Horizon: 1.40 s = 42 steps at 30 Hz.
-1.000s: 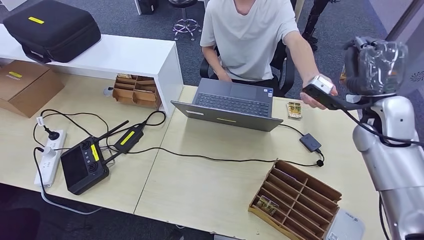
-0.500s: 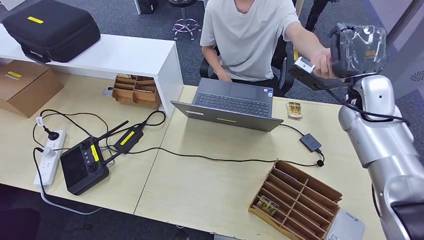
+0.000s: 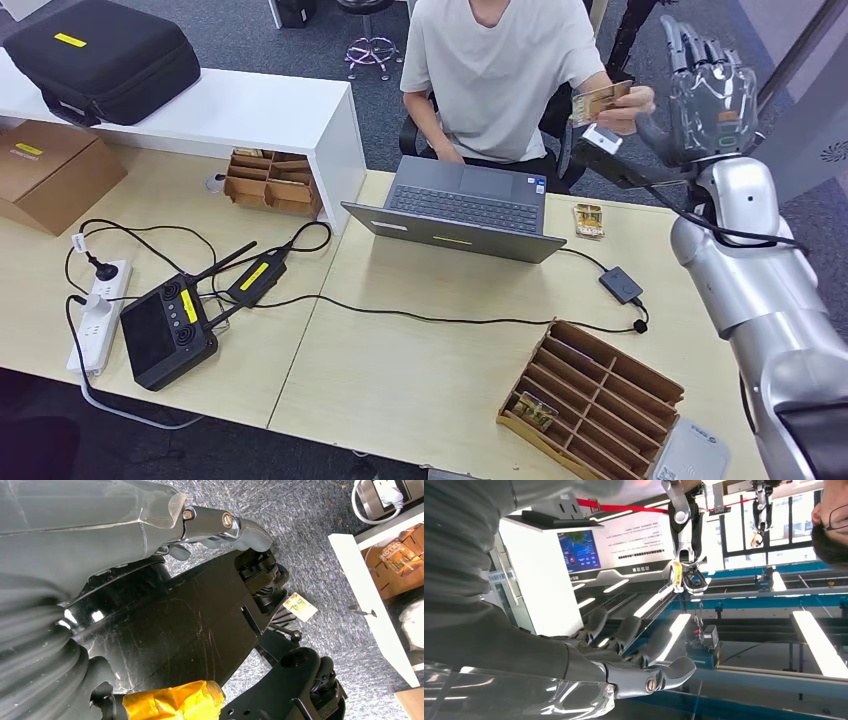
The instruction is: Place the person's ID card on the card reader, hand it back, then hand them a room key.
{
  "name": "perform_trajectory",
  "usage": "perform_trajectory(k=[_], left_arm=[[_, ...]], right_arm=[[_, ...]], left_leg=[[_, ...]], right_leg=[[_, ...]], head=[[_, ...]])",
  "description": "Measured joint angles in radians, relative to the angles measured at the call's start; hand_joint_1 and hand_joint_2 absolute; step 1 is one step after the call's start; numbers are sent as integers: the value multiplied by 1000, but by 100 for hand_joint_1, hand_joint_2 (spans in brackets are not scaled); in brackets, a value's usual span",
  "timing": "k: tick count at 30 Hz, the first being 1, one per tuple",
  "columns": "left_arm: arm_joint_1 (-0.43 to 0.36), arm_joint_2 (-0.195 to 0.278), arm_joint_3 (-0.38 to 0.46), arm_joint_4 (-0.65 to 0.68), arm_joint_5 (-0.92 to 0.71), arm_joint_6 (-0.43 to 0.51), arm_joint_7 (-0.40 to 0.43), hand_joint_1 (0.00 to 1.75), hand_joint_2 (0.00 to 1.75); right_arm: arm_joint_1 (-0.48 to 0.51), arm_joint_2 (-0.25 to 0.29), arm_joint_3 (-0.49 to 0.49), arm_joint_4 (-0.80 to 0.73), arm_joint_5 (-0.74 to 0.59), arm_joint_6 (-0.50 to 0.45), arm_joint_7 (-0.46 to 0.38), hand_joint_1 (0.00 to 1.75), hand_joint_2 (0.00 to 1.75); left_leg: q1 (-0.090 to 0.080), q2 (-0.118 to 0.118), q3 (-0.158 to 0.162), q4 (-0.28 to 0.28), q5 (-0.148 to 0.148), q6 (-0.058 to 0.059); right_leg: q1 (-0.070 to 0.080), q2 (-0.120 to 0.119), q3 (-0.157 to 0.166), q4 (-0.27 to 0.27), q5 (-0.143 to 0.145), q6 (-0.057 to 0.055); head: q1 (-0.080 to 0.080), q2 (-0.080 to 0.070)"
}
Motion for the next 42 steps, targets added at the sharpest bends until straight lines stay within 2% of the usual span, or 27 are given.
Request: perform_trajectory(k=[10,13,15,17,22,25,29,33,37,42], left_arm=[[8,5,0,0,5,0,-27,0,175],[10,8,0,0,14,0,-33,0,175],[12,9,0,0,27,0,-38,0,175],[16,10,0,0,44,0,-41,0,175],[26,15,5,0,83,0,-51,0,175],[30,16,16,0,103,1,-53,0,175],[49,19,32,0,129,23,-46,0,175],[61,20,43,0,143,45,-35,0,175],[68,20,48,0,150,51,-26,0,175],[68,20,51,0,152,51,-21,0,175]], right_arm=[[0,-4,2,15,5,10,12,0,175],[-2,-28,2,17,17,36,24,0,175],[-7,-67,2,23,27,56,26,0,175],[-16,-128,2,33,30,68,21,0,175],[-25,-321,-2,72,19,74,-5,0,175],[14,-469,-15,89,-10,75,-17,0,175],[122,-651,-65,109,-83,73,7,0,175],[316,-805,-149,120,-165,79,36,0,175],[494,-902,-249,130,-217,110,57,0,175],[593,-953,-321,131,-203,141,73,0,175]], left_leg=[[0,0,0,0,0,0],[0,-1,0,1,0,0],[0,-3,-1,1,0,0],[0,-6,-2,2,0,0],[-1,-9,-2,3,-2,3],[-1,-15,-2,4,-3,5],[-1,-19,-1,4,-7,8],[-1,-20,-2,4,-10,10],[-2,-16,-1,2,-12,10],[-2,-10,2,2,-14,9]], right_leg=[[0,0,-1,0,0,0],[0,-1,-1,0,0,0],[0,-4,-1,-1,0,0],[0,-6,0,-2,0,0],[-1,-10,1,-4,0,1],[-1,-16,5,-6,-3,6],[-1,-19,7,-7,-6,8],[-1,-20,9,-7,-9,9],[-2,-16,8,-7,-10,9],[-2,-9,8,-7,-10,8]], head=[[0,0],[0,0],[0,0],[0,0],[0,0],[0,0],[0,0],[0,0],[0,0],[0,0]])
